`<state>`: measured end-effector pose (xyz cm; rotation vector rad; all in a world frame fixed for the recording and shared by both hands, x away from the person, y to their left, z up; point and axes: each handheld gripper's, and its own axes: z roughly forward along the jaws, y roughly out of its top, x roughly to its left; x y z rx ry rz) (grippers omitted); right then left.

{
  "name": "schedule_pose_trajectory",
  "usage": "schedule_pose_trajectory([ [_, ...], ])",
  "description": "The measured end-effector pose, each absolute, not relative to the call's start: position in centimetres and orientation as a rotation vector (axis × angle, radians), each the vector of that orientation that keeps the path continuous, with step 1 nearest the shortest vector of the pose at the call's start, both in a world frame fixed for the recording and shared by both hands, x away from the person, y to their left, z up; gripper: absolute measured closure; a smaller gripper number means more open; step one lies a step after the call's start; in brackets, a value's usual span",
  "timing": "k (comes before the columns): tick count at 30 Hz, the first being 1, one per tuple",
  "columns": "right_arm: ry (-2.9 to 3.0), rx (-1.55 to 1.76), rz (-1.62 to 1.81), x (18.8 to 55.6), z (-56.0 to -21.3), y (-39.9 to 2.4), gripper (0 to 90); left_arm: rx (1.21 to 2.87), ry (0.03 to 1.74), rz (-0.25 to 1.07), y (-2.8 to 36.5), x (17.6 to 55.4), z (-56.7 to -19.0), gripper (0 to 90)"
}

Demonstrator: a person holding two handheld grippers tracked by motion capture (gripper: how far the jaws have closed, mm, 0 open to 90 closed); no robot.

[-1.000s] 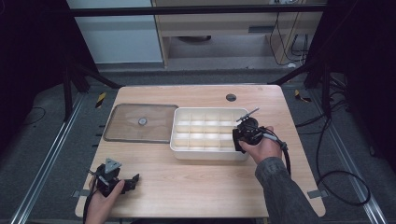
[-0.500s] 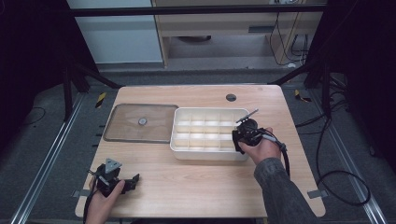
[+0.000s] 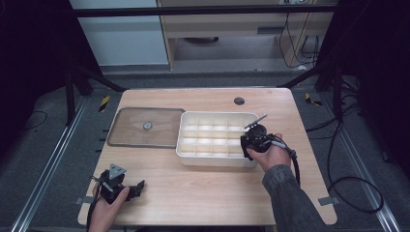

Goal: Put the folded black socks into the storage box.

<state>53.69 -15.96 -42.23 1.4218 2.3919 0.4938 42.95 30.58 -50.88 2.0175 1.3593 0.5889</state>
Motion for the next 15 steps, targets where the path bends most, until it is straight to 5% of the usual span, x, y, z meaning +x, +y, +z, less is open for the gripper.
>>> schedule_pose_trajectory([
  [15, 2.388, 1.383, 0.452, 53.35, -42.8, -15.56, 65.1, 2.017, 1.363, 0.591, 30.52, 42.96, -50.88, 0.0],
])
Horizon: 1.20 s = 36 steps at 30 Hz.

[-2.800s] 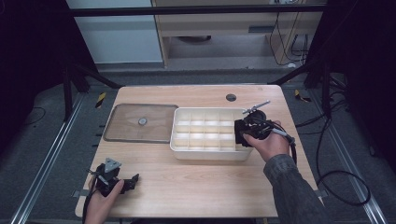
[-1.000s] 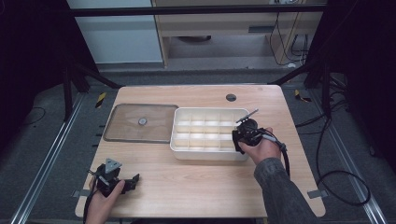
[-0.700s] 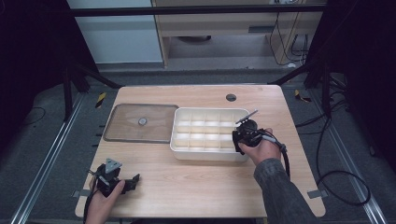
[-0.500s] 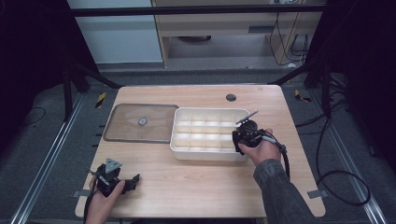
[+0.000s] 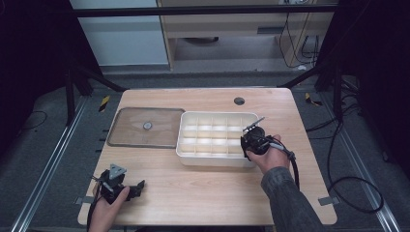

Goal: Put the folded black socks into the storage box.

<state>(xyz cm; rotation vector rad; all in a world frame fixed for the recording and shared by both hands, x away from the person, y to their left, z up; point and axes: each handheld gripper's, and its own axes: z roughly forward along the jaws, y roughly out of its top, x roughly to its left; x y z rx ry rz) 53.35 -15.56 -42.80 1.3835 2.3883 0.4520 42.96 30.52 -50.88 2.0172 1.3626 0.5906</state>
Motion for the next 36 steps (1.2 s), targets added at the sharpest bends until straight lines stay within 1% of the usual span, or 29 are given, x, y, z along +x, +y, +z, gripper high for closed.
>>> schedule_pose_trajectory([
  [23, 2.409, 1.384, 0.428, 53.64, -43.19, -15.5, 65.1, 2.019, 1.362, 0.59, 30.28, 42.98, -50.88, 0.0],
  [36, 2.408, 1.391, 0.521, 53.6, -43.14, -16.21, 60.6, 2.022, 1.355, 0.588, 30.2, 43.03, -50.88, 0.0],
])
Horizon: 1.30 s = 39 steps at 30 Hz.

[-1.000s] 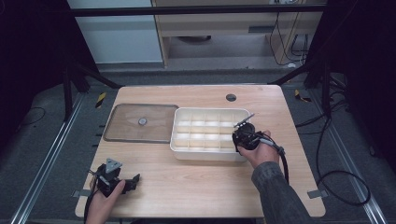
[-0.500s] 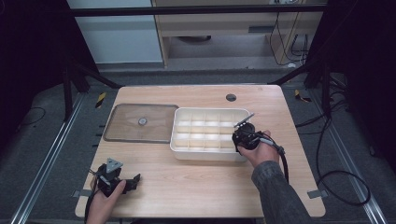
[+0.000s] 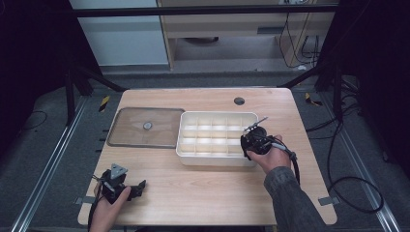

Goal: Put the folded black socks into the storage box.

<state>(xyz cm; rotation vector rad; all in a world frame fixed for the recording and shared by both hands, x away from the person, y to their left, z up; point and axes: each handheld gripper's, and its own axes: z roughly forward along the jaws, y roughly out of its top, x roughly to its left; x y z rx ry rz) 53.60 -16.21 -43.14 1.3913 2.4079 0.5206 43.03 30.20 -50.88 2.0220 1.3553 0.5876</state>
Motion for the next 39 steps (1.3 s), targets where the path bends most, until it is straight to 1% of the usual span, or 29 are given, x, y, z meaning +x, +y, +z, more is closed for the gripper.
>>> schedule_pose_trajectory([
  [3, 2.403, 1.398, 0.533, 53.5, -43.1, -16.2, 59.3, 2.022, 1.355, 0.587, 30.2, 43.0, -50.9, 0.0],
  [4, 2.401, 1.397, 0.548, 53.4, -42.9, -16.2, 56.0, 2.022, 1.354, 0.587, 30.2, 43.0, -50.9, 0.0],
  [8, 2.406, 1.404, 0.581, 53.2, -42.3, -16.3, 47.6, 2.022, 1.354, 0.587, 30.2, 43.0, -50.9, 0.0],
  [10, 2.403, 1.401, 0.588, 53.0, -41.8, -16.3, 45.4, 2.022, 1.354, 0.586, 30.2, 43.0, -50.9, 0.0],
  [13, 2.396, 1.392, 0.612, 52.8, -41.3, -16.3, 44.1, 2.023, 1.354, 0.586, 30.2, 43.0, -50.9, 0.0],
  [14, 2.397, 1.386, 0.661, 52.5, -40.5, -16.4, 42.8, 2.023, 1.354, 0.586, 30.2, 43.0, -50.9, 0.0],
  [22, 2.367, 1.37, 0.714, 52.2, -37.9, -17.1, 39.3, 2.022, 1.354, 0.586, 30.2, 43.0, -50.9, 0.0],
  [27, 2.346, 1.37, 0.735, 52.1, -36.6, -17.5, 39.3, 2.022, 1.355, 0.586, 30.2, 43.0, -50.9, 0.0],
  [28, 2.347, 1.379, 0.743, 52.0, -36.4, -17.5, 41.8, 2.022, 1.355, 0.586, 30.2, 43.0, -50.9, 0.0],
  [30, 2.361, 1.36, 0.758, 52.0, -36.1, -17.6, 55.5, 2.021, 1.355, 0.587, 30.2, 43.0, -50.9, 0.0],
  [31, 2.372, 1.365, 0.766, 52.0, -36.1, -17.6, 60.8, 2.02, 1.356, 0.587, 30.2, 43.0, -50.9, 0.0],
  [32, 2.377, 1.364, 0.761, 52.1, -36.1, -17.6, 69.0, 2.021, 1.355, 0.586, 30.2, 43.0, -50.9, 0.0],
  [36, 2.395, 1.363, 0.743, 52.1, -36.3, -17.2, 84.3, 2.019, 1.357, 0.587, 30.2, 43.0, -50.9, 0.0],
  [38, 2.394, 1.363, 0.738, 52.1, -36.5, -16.9, 89.7, 2.019, 1.358, 0.587, 30.2, 43.0, -50.9, 0.0],
  [39, 2.395, 1.355, 0.739, 52.2, -36.5, -16.8, 90.0, 2.02, 1.358, 0.587, 30.2, 43.0, -50.9, 0.0],
])
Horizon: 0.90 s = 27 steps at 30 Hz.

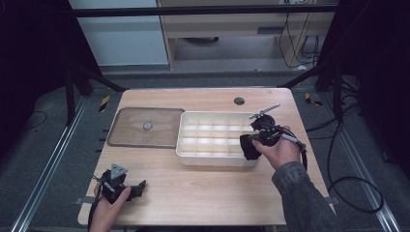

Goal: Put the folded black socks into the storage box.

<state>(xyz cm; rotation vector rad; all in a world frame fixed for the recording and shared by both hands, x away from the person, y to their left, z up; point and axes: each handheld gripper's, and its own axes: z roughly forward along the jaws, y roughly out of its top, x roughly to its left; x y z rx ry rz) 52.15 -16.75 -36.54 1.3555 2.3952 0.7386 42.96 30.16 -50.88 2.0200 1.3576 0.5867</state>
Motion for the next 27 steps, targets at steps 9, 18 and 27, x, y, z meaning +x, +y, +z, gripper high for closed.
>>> schedule_pose_trajectory([
  [9, 2.43, 1.339, 0.735, 52.9, -37.5, -14.6, 90.0, 2.029, 1.335, 0.577, 30.3, 43.3, -50.9, 0.0],
  [18, 2.442, 1.37, 0.704, 54.6, -38.1, -13.9, 90.0, 2.032, 1.333, 0.578, 30.3, 43.3, -50.9, 0.0],
  [27, 2.415, 1.412, 0.685, 55.3, -38.6, -15.4, 90.0, 2.041, 1.326, 0.576, 30.3, 43.2, -50.9, 0.0],
])
